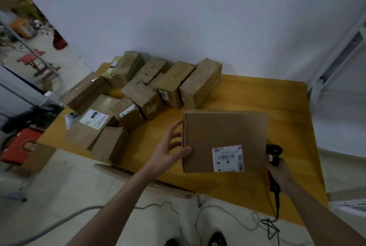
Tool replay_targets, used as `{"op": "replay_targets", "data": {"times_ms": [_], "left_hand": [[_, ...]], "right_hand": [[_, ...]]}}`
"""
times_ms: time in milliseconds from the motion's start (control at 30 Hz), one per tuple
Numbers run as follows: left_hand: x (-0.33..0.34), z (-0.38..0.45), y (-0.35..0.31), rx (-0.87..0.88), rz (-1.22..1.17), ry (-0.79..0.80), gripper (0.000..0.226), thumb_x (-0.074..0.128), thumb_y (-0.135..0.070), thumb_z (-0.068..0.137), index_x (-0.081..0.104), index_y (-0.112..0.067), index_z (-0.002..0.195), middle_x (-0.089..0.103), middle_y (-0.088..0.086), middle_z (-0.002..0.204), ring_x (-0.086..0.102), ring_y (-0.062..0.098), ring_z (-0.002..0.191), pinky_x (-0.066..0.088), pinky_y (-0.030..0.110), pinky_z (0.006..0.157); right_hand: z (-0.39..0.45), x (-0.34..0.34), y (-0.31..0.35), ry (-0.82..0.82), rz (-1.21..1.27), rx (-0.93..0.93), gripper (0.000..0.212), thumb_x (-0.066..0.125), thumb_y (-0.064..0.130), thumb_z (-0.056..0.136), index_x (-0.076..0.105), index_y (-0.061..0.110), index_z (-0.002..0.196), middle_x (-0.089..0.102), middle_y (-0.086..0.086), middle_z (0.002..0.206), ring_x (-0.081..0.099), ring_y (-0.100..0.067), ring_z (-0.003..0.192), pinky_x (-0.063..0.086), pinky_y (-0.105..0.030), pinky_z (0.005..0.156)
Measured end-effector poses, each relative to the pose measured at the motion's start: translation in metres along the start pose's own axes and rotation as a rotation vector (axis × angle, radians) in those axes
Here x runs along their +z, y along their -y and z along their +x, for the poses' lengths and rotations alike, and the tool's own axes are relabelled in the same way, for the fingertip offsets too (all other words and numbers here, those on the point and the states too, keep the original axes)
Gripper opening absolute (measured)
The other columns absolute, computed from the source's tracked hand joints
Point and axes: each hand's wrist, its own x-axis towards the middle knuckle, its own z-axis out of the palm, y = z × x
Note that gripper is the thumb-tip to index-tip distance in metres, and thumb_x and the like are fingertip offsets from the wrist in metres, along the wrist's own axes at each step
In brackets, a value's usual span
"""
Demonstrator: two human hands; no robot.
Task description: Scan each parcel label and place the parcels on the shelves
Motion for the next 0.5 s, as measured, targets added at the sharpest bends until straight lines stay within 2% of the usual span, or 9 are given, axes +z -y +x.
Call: {"op": "replay_targets", "data": {"times_ms": [100,200,233,267,300,333,400,467,500], "left_hand": [[0.0,-0.01,-0.002,-0.031,-0.04,0.002,0.074,0.074,-0.054,0.067,0.033,-0.07,0.126,0.05,-0.007,0.131,0.061,0.012,0.113,0.055,0.042,0.091],[0.004,-0.02,-0.007,-0.045,-0.082,0.034,0.07,0.074,-0.053,0.065,0.035,-0.073,0.12,0.049,-0.007,0.132,0.061,0.013,0.112,0.058,0.033,0.082],[0.006,-0.024,-0.009,-0.044,-0.093,0.047,0.071,0.074,-0.053,0.064,0.035,-0.073,0.119,0.049,-0.007,0.133,0.061,0.014,0.113,0.058,0.031,0.08],[0.008,-0.028,-0.011,-0.038,-0.101,0.06,0.072,0.074,-0.053,0.063,0.035,-0.072,0.12,0.049,-0.007,0.133,0.061,0.015,0.113,0.058,0.03,0.079],[0.011,-0.033,-0.013,-0.032,-0.109,0.077,0.073,0.074,-0.053,0.063,0.034,-0.071,0.122,0.049,-0.006,0.134,0.061,0.015,0.113,0.057,0.03,0.079],[0.015,-0.038,-0.016,-0.025,-0.115,0.098,0.075,0.074,-0.053,0.063,0.033,-0.069,0.125,0.049,-0.006,0.134,0.062,0.014,0.113,0.057,0.03,0.078],[0.024,-0.05,-0.022,-0.01,-0.121,0.15,0.08,0.073,-0.052,0.064,0.03,-0.062,0.131,0.05,-0.007,0.133,0.063,0.009,0.11,0.057,0.029,0.077],[0.032,-0.065,-0.028,0.008,-0.129,0.201,0.082,0.072,-0.051,0.064,0.028,-0.056,0.134,0.052,-0.006,0.133,0.064,0.009,0.109,0.057,0.03,0.077],[0.036,-0.073,-0.031,0.015,-0.138,0.223,0.083,0.071,-0.051,0.064,0.028,-0.055,0.135,0.053,-0.006,0.133,0.064,0.01,0.109,0.058,0.032,0.078]], "right_hand": [[-0.006,-0.004,-0.007,0.03,-0.041,0.002,0.028,0.056,0.006,0.094,0.043,0.011,0.07,0.038,-0.006,0.052,0.032,-0.02,0.043,0.026,-0.028,0.047],[-0.027,-0.013,0.003,-0.022,-0.1,-0.023,0.031,0.064,0.018,0.092,0.047,0.012,0.066,0.045,-0.007,0.057,0.041,-0.021,0.048,0.033,-0.032,0.051],[-0.035,-0.017,0.008,-0.104,-0.164,-0.054,0.022,0.065,0.023,0.091,0.056,0.006,0.08,0.055,-0.015,0.075,0.053,-0.028,0.065,0.042,-0.038,0.06],[-0.047,-0.024,0.016,-0.186,-0.202,-0.09,0.031,0.065,0.027,0.091,0.058,0.001,0.106,0.058,-0.022,0.104,0.056,-0.035,0.093,0.046,-0.044,0.076],[-0.06,-0.033,0.022,-0.224,-0.162,-0.135,0.045,0.063,0.029,0.091,0.05,0.003,0.127,0.05,-0.022,0.127,0.049,-0.037,0.116,0.044,-0.047,0.09],[-0.082,-0.044,0.032,-0.196,-0.012,-0.205,0.046,0.059,0.03,0.093,0.047,0.011,0.134,0.046,-0.018,0.136,0.045,-0.034,0.124,0.043,-0.049,0.096],[-0.138,-0.068,0.052,0.058,0.365,-0.246,0.031,0.049,0.038,0.097,0.055,0.024,0.123,0.059,-0.007,0.128,0.056,-0.023,0.114,0.049,-0.042,0.09],[-0.191,-0.093,0.052,0.311,0.593,-0.206,0.046,0.047,0.058,0.088,0.06,0.027,0.119,0.069,-0.003,0.115,0.066,-0.02,0.104,0.055,-0.036,0.082],[-0.217,-0.105,0.049,0.369,0.642,-0.23,0.062,0.054,0.068,0.078,0.059,0.025,0.123,0.07,-0.003,0.116,0.066,-0.021,0.105,0.057,-0.035,0.08]]}}
